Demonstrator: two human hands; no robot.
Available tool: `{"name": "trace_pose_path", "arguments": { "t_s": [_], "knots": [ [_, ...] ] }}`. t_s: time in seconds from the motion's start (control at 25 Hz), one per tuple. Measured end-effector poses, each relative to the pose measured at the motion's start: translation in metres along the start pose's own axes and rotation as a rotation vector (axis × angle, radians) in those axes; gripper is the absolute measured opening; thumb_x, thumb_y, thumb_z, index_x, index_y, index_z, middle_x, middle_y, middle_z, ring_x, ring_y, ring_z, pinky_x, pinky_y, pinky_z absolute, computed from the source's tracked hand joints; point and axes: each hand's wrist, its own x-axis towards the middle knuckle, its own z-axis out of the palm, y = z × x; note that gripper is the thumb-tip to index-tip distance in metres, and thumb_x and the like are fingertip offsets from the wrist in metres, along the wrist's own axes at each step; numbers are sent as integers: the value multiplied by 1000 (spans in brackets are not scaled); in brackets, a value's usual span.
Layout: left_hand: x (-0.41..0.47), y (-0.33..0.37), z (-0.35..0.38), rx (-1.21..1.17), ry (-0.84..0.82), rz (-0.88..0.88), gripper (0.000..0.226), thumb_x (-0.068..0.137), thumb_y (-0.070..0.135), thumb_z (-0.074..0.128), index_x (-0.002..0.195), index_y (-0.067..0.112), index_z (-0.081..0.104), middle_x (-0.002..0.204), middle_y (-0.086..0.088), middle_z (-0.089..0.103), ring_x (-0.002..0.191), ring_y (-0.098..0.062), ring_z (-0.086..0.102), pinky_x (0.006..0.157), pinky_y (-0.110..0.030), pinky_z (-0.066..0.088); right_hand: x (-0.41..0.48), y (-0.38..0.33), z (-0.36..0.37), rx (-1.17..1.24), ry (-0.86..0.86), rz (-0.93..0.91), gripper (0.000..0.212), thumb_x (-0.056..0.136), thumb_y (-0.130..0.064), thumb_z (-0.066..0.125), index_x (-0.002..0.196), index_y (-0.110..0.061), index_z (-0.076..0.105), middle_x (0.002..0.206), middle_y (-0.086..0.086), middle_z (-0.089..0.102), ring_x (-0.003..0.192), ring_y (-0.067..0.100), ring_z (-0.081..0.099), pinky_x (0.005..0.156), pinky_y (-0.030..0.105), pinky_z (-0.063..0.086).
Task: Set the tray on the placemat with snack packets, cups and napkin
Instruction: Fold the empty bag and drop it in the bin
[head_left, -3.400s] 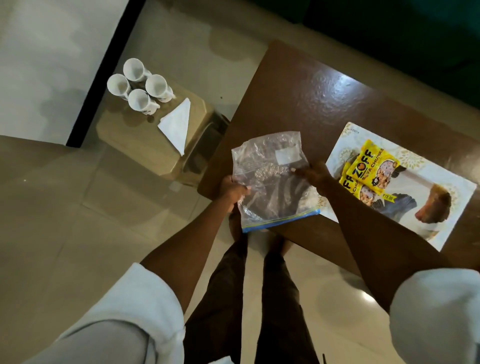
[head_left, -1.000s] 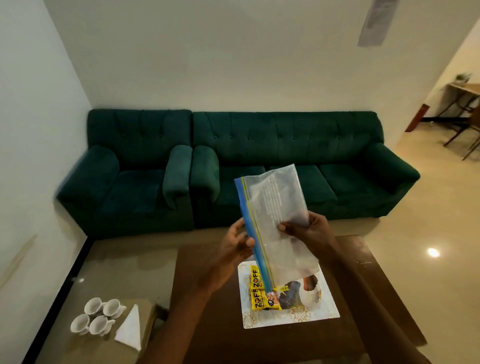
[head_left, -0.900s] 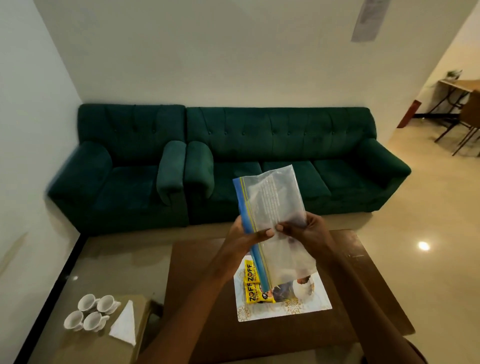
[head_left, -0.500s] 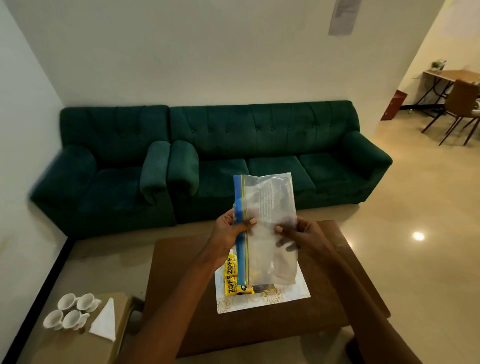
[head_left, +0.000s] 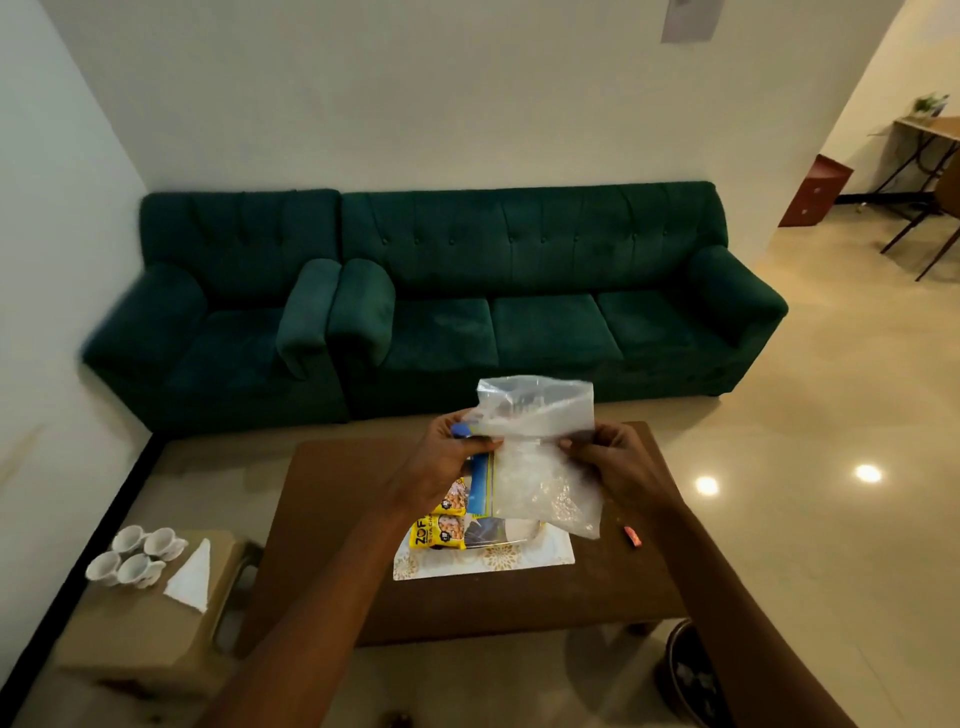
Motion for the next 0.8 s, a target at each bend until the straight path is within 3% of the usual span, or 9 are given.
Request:
{"name": "trace_pose_path", "arguments": {
  "t_s": [0.08, 0.2, 0.36, 0.52, 0.6, 0.64, 0.76, 0.8],
  "knots": [
    [-3, 5, 8, -8, 51, -16, 48, 99, -15, 48, 89, 22, 78, 76, 9, 80, 71, -4, 77, 64, -17, 61, -3, -4, -2, 54, 21, -15, 29, 99, 9, 57, 103, -12, 76, 86, -1, 81, 73, 17, 75, 64, 31, 64],
    [-4, 17, 13, -119, 19, -59, 66, 103, -9, 39, 71, 24, 85, 72, 5, 80, 62, -7, 76, 57, -20, 61, -10, -11, 1, 136, 3, -34, 40, 99, 16, 43, 101, -7, 76, 95, 0, 82, 78, 15, 79, 61, 29, 65],
    [-11, 28, 12, -229, -53, -51, 33, 103, 1, 44, 105, 2, 78, 111, -16, 76, 94, -31, 75, 82, -44, 64, -11, -19, 9, 287, -42, 17, 42, 99, 16, 40, 83, -3, 74, 120, 15, 76, 103, 34, 77, 68, 48, 66],
    [-23, 34, -2, -270, -87, -12, 44, 98, -3, 44, 85, 15, 82, 140, -12, 66, 126, -39, 64, 103, -54, 54, -9, -27, 29, 358, 1, 41, 49, 97, 18, 43, 63, -8, 68, 127, 22, 69, 126, 46, 62, 68, 41, 68],
    [-28, 33, -14, -379, -74, -13, 29, 93, 15, 55, 107, 14, 80, 142, -13, 64, 126, -33, 65, 100, -48, 57, -13, -33, 40, 364, 43, 13, 48, 96, 20, 41, 62, -4, 64, 123, 19, 68, 131, 48, 58, 70, 39, 67],
    [-30, 31, -18, -463, -71, -45, 37, 90, 27, 61, 121, 14, 75, 143, -14, 63, 122, -31, 67, 98, -44, 58, -16, -37, 44, 341, 73, -20, 41, 96, 21, 40, 67, 0, 60, 124, 19, 68, 131, 46, 58, 73, 40, 67],
    [-47, 15, -9, -684, -157, -226, 84, 87, 71, 64, 144, 10, 58, 147, -22, 58, 130, -37, 62, 112, -51, 49, -22, -41, 54, 179, 227, -179, 31, 95, 25, 36, 89, 11, 63, 138, 27, 61, 134, 43, 55, 102, 53, 57],
    [-55, 4, 1, -737, -185, -273, 103, 77, 80, 67, 147, 7, 52, 148, -26, 56, 136, -41, 57, 120, -53, 41, -24, -43, 55, 122, 279, -230, 29, 95, 27, 35, 97, 18, 63, 141, 28, 59, 135, 42, 54, 105, 49, 55]
  ]
}}
